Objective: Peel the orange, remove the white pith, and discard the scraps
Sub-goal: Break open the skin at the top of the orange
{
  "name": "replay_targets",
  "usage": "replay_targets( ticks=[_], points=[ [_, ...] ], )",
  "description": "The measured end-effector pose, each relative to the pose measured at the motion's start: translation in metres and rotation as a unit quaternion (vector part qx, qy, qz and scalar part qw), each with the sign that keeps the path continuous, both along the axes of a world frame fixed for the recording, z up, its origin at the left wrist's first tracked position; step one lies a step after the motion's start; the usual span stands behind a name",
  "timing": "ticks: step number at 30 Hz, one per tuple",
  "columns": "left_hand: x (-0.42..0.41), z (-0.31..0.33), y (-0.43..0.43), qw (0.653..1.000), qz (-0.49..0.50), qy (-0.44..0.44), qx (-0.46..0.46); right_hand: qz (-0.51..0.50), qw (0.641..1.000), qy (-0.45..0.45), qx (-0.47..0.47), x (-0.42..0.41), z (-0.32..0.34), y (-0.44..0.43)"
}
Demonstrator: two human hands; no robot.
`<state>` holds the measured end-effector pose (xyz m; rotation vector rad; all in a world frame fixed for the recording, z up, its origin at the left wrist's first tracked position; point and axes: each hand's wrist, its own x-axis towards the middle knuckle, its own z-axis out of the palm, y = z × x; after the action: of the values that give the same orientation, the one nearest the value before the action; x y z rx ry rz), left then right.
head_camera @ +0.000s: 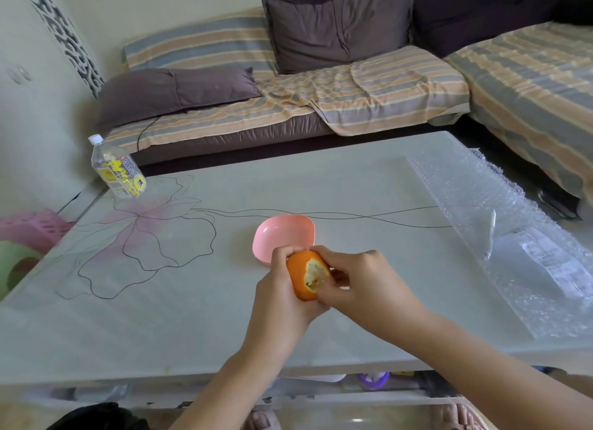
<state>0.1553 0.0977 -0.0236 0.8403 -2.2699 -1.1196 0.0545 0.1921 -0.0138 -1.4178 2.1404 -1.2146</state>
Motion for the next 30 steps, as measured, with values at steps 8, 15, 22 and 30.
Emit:
replay_targets(
  ticks=[8,15,22,30],
  points=[
    [-0.003,0.001,-0.005,0.999,0.013,0.036,-0.009,0.032,0.998,0.049,-0.015,-0.020,0.010,0.003],
    [-0.013,0.003,-0.012,0.997,-0.006,0.066,0.036,0.081,0.994,-0.034,-0.060,-0.031,0.018,0.005],
    [-0.016,0.004,-0.011,0.996,-0.042,0.062,0.057,0.085,0.989,0.118,-0.036,-0.040,0.021,0.007],
    [-0.022,0.000,-0.008,0.995,-0.048,0.045,0.080,0.072,0.975,0.211,0.012,-0.038,0.023,0.004]
  ],
)
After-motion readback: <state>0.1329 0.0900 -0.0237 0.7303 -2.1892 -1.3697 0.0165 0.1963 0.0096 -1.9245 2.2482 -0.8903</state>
